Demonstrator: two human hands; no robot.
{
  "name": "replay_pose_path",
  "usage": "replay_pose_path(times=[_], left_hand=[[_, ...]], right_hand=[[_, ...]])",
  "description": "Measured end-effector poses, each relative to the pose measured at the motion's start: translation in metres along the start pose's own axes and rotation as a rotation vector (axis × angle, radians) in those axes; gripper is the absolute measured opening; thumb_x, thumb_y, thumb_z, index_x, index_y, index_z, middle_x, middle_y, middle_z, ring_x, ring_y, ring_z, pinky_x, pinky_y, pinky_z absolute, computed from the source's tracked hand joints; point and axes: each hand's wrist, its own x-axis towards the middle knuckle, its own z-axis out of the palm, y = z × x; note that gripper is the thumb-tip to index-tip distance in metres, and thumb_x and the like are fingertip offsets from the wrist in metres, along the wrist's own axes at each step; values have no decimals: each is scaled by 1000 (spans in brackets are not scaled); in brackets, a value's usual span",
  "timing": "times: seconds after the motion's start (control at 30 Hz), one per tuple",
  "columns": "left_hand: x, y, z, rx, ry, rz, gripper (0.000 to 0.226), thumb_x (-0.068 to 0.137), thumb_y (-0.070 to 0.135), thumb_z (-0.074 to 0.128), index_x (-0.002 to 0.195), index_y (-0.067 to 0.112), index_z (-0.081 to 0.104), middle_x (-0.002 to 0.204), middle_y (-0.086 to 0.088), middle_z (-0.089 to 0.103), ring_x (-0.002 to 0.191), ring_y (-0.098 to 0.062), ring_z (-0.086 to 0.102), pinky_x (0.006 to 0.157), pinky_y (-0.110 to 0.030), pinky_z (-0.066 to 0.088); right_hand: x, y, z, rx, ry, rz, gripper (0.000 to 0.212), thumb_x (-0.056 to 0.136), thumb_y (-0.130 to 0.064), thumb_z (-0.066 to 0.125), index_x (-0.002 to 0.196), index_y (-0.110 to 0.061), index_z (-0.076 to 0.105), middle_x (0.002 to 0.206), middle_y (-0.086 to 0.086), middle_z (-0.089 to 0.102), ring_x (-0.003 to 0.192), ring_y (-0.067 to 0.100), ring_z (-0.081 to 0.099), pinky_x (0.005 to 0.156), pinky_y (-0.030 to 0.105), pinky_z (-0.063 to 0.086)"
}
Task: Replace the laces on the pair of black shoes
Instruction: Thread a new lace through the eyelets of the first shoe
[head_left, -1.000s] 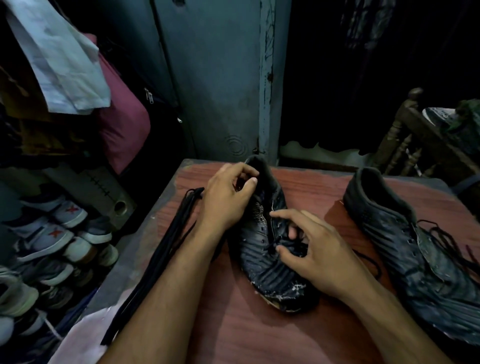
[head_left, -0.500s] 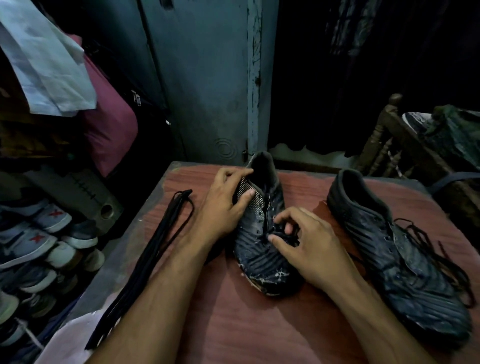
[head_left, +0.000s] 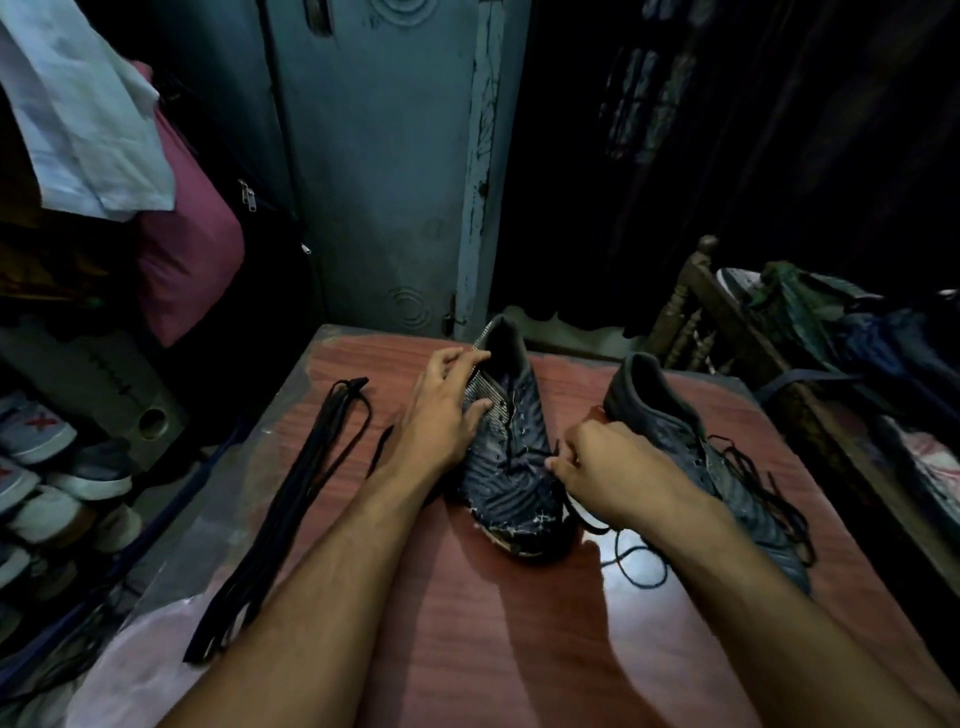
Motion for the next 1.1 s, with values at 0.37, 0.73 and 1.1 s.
replay_pose_path(times=[0.37, 0.73, 1.1], left_hand=[[-2, 3, 1, -13, 33, -11, 70, 89, 23, 73, 147, 40, 37, 139, 4, 40, 124, -24, 53, 99, -49, 51], [-1, 1, 5, -3, 89, 62, 76, 89, 23, 75, 143, 43, 26, 140, 2, 37, 121, -28, 54, 98, -46, 51], [12, -18, 11, -17, -34, 81, 90, 81, 67, 51, 154, 16, 37, 158, -7, 35, 143, -18, 35, 111, -33, 39]], right_hand=[[-35, -43, -63, 1095, -57, -185, 30, 100, -23, 60, 75, -9, 70, 78, 18, 57, 69, 28, 56, 69, 31, 59], [-22, -89, -85, 1337, 200, -514, 23, 100, -18, 61, 87, -1, 71, 90, 14, 73, 85, 18, 69, 84, 30, 55], [7, -123, -95, 813, 208, -654, 21, 94, -2, 60, 99, -13, 77, 77, -11, 71, 67, -7, 62, 67, 8, 44]])
